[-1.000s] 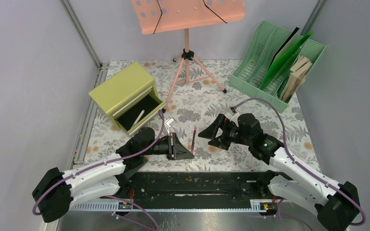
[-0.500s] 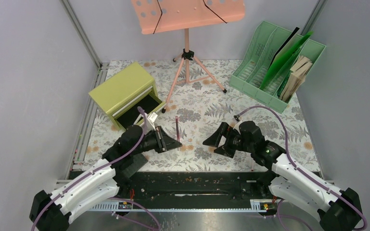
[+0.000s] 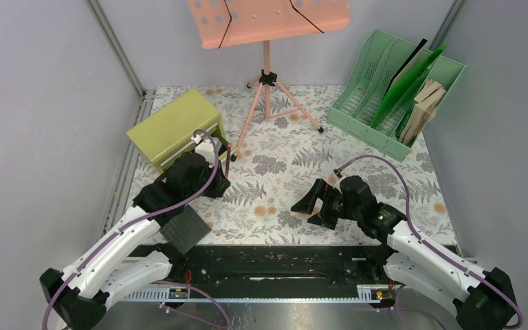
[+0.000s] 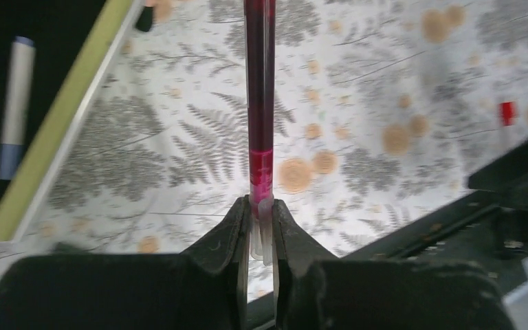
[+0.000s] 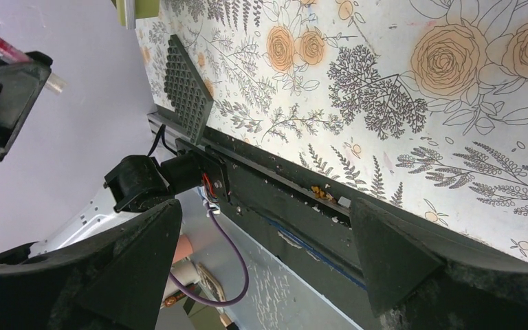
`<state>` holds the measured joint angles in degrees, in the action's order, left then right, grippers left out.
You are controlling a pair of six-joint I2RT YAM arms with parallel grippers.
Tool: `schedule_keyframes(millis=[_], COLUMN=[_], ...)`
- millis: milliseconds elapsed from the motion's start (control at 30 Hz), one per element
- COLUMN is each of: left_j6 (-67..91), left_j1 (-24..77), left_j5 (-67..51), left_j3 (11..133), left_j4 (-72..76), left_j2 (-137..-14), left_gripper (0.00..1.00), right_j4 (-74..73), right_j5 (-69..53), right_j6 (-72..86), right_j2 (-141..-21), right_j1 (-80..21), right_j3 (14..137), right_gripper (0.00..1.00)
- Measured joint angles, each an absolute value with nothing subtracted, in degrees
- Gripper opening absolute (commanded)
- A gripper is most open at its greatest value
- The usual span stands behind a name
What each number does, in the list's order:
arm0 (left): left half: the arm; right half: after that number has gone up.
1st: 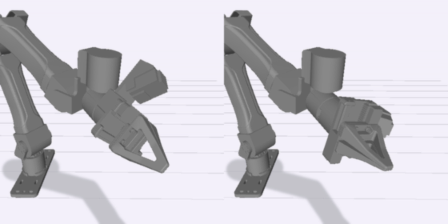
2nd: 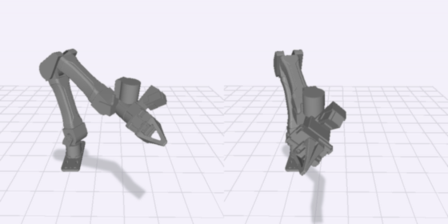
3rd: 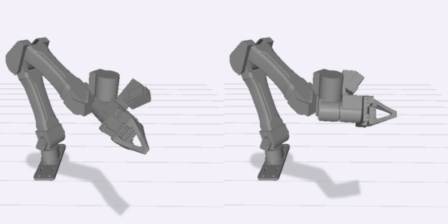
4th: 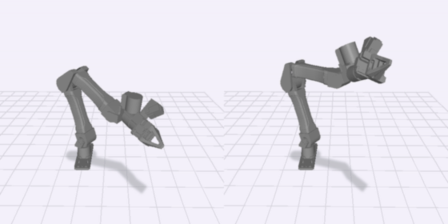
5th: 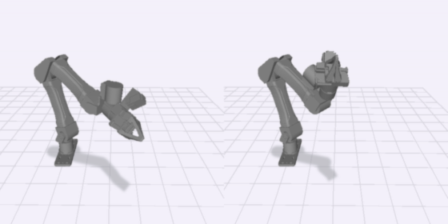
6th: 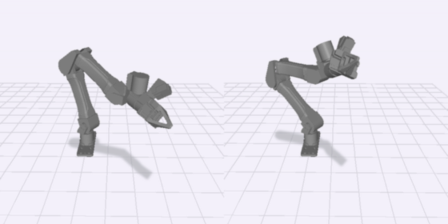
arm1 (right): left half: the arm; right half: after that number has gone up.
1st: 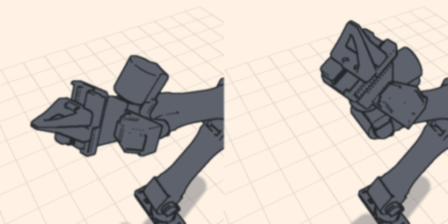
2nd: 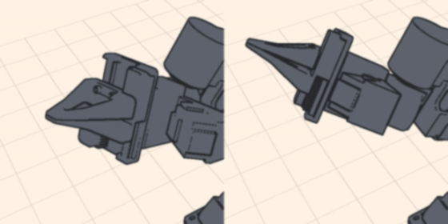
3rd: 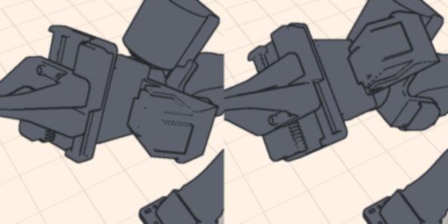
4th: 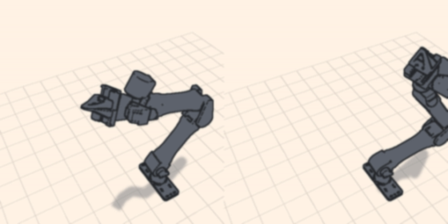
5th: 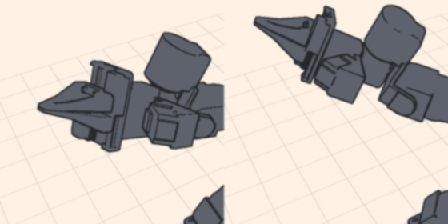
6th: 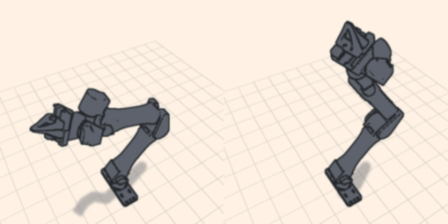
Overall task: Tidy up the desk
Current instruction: Place the stationery in the drawer.
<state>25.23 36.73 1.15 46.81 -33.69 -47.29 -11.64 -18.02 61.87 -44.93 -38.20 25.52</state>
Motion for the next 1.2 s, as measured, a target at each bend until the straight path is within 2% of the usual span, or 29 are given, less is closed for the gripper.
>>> schedule_keyframes(millis=[500, 767, 1200], left_j6=[2.79, 1.32, 1.02], left_j1=[36.69, 36.64, 36.12], left_j5=[20.21, 29.69, 41.28], left_j3=[56.62, 58.85, 61.95], left_j4=[-46.83, -47.7, -47.18], left_j2=[-61.82, -66.26, -81.76], left_gripper=[0.0, 0.0, 0.0], right_j4=[-13.06, -14.15, -16.75], right_j5=[-17.45, -17.41, -16.93], right_j6=[61.28, 60.84, 59.77], right_j2=[-44.95, -44.99, -45.58], right_j1=[-38.2, -38.2, -38.2], right_j3=[24.82, 24.4, 24.38], right_gripper=[0.99, 0.99, 0.99])
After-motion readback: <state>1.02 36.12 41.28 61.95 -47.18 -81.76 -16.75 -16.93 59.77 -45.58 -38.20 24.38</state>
